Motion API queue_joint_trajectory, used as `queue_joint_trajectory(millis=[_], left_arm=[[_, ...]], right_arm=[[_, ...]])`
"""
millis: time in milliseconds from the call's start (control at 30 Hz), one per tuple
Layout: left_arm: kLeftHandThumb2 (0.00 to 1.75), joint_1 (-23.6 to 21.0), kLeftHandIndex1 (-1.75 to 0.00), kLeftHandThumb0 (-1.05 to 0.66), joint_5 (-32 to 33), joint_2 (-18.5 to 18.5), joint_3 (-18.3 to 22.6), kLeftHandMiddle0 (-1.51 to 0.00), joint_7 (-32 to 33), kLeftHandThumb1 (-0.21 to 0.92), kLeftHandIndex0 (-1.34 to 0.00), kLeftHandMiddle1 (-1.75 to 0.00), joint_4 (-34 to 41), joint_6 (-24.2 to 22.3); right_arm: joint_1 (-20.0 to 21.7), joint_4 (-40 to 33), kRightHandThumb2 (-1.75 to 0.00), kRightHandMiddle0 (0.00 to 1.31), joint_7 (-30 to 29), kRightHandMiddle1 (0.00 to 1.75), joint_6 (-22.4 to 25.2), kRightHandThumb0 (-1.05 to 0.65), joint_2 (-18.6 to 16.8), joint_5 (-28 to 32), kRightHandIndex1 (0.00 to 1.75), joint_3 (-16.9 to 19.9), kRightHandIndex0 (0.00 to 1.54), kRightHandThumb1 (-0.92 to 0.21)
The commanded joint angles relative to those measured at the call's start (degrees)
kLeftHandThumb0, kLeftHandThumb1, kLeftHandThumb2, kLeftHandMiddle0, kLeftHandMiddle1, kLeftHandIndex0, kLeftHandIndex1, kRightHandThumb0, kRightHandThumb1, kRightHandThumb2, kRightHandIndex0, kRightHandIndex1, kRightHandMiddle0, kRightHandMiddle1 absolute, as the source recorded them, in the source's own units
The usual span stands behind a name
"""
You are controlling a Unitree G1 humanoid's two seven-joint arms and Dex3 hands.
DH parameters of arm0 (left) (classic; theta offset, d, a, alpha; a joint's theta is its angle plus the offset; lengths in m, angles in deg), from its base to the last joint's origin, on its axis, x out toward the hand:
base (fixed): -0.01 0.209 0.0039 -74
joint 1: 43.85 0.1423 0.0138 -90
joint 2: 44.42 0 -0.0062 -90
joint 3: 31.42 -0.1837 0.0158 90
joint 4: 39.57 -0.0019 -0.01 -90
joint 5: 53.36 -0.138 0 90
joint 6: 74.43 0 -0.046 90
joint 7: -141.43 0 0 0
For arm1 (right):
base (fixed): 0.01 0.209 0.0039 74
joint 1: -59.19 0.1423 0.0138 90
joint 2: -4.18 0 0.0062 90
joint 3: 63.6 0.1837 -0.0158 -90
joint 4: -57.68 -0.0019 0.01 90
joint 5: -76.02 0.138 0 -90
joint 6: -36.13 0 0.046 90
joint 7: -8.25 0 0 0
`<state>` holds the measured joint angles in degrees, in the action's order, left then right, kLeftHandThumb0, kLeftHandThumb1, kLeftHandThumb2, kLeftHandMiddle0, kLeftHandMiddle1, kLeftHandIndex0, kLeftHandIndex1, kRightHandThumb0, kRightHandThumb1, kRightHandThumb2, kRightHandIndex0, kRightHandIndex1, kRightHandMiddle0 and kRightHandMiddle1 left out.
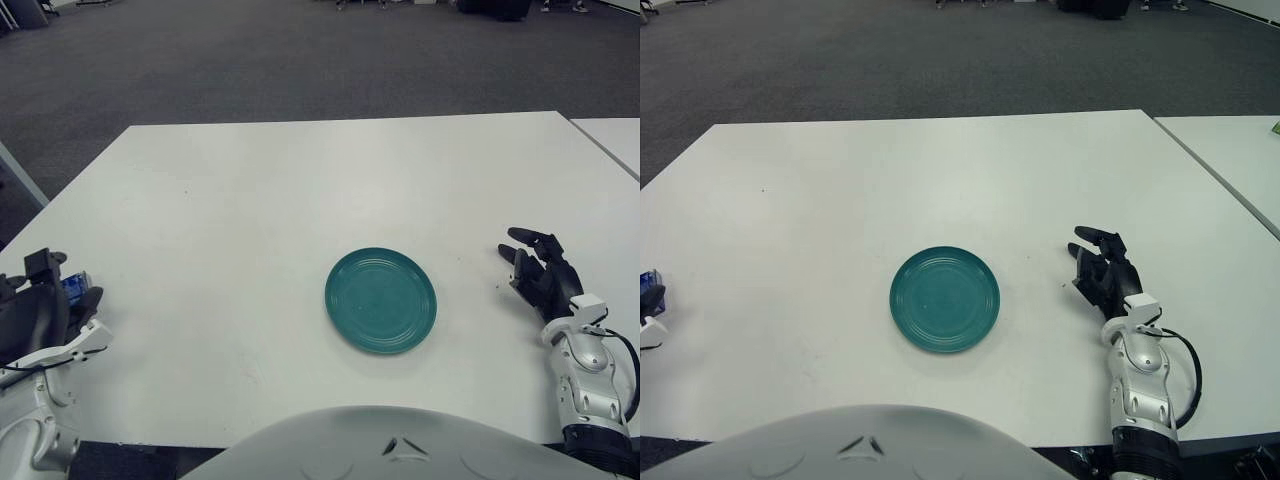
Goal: Put the gum into the plate.
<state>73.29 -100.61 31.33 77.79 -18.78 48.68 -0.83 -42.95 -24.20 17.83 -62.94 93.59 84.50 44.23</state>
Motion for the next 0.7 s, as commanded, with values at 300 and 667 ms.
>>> queue_joint_trajectory(millis=[300, 667], left_arm=[[0.67, -7.5, -1.11, -0.84, 4.2, -5.3, -2.6, -0.27, 0.6, 0.92, 0.0, -0.73, -15.8, 2.9], [0.69, -16.5, -1.11, -0.83, 7.6, -6.4, -9.1, -0.28, 2.1, 0.92, 0.0, -0.69, -30.4, 7.4]], right_arm=[[-2.1, -9.9, -0.88, 0.0, 0.3, 1.05, 10.3, -0.81, 0.3, 1.0, 0.59, -0.8, 0.3, -0.92], [-2.4, -11.1, -0.85, 0.0, -0.3, 1.08, 12.2, -0.81, 0.5, 0.5, 0.61, 0.0, 0.28, -0.92]])
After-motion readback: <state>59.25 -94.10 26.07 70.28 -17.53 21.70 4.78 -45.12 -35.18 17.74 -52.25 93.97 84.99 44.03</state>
